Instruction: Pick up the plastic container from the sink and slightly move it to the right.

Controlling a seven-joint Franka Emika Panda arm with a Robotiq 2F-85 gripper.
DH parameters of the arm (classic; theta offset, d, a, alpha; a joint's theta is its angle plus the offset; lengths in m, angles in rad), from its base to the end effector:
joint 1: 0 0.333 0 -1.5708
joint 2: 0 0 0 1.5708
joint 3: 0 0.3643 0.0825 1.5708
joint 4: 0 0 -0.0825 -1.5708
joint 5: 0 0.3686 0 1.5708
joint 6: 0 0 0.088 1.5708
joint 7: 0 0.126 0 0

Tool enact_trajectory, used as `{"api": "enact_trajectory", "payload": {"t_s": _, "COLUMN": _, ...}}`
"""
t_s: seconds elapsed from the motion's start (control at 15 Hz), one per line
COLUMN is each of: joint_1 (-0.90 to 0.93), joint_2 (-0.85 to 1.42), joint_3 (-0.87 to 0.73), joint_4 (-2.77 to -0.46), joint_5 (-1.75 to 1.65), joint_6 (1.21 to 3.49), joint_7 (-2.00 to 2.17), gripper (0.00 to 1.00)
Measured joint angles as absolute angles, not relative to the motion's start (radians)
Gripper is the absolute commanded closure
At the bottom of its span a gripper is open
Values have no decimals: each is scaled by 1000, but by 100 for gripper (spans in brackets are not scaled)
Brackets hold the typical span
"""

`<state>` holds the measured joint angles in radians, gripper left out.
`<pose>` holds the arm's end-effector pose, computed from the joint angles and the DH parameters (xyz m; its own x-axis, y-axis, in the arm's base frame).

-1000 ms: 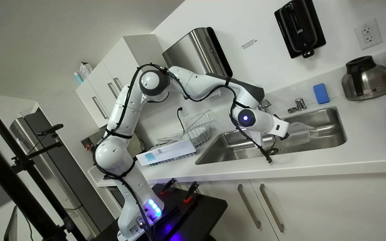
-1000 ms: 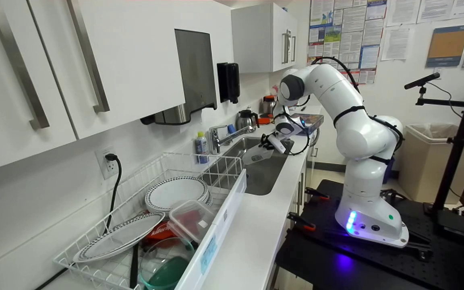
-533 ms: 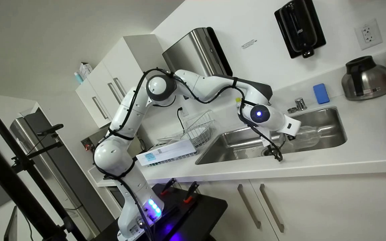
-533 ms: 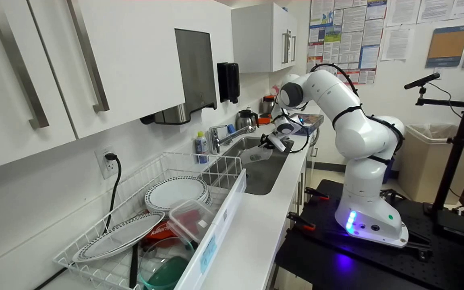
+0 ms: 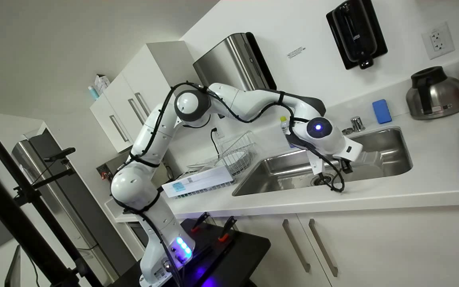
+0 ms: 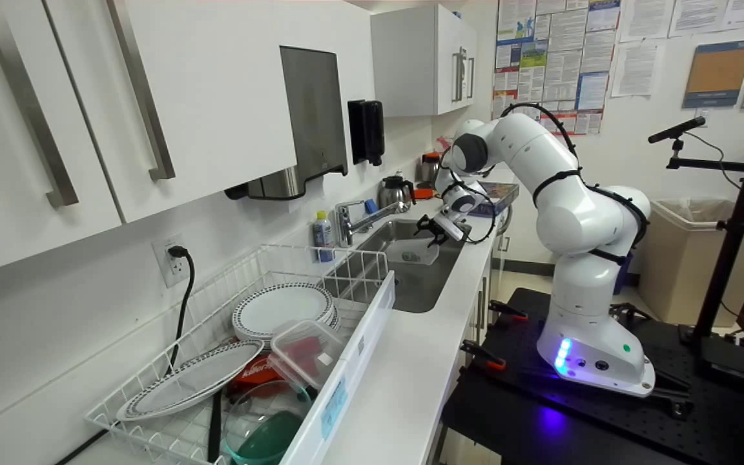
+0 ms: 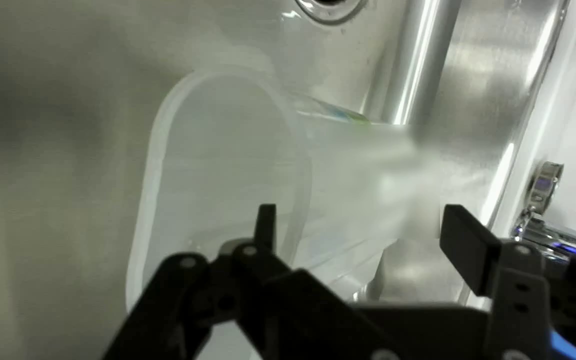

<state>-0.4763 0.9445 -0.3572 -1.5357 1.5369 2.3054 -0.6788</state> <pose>0.5509 -0.4830 0.1414 0.3547 -0.9284 0.1105 -0.6498 -0.3297 -0.6849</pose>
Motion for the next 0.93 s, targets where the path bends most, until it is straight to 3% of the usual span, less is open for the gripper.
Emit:
{"api": "enact_trajectory", "payload": {"t_s": 0.47, "joint_1": -537, "joint_2": 870, "joint_3": -364, "joint_4": -1549, "joint_5": 1224, "joint_6": 2186, "joint_7": -540, "gripper": 0}}
{"api": "enact_trajectory", "payload": {"t_s": 0.93, "joint_1": -582, "joint_2": 683, "joint_3": -344, "joint_4": -1647, "joint_5": 968, "joint_6": 2012, "joint_7": -691, "gripper": 0}}
